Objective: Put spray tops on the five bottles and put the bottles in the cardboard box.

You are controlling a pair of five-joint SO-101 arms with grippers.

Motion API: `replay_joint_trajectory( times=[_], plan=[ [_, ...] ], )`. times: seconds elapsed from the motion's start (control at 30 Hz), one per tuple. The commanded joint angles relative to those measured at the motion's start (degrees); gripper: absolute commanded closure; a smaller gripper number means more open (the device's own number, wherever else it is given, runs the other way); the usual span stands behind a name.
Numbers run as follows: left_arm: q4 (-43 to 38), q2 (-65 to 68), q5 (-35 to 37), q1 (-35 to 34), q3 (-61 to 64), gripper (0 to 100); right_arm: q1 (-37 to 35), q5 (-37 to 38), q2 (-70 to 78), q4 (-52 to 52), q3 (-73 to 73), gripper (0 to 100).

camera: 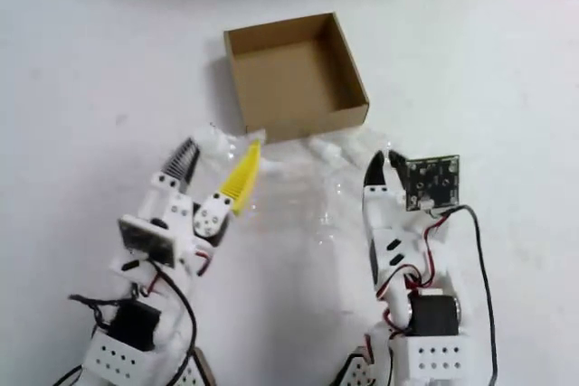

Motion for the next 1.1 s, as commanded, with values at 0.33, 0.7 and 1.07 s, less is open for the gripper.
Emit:
replay_joint_trajectory(
  times=[0.33,0.7,1.07],
  plan=[
    [-0.2,55.2,0.1,-1.2,-51.8,98,-4.2,-0.4,-0.5,-1.9,5.7,98.2],
    [-23.4,88.9,0.2,-2.1,-65.1,98,-4.4,-0.4,-0.5,-1.9,7.1,98.1],
    [-25.5,116.0,10.6,-8.8,-88.7,98,-4.4,-0.2,-0.5,-1.9,7.6,98.1]
  ],
)
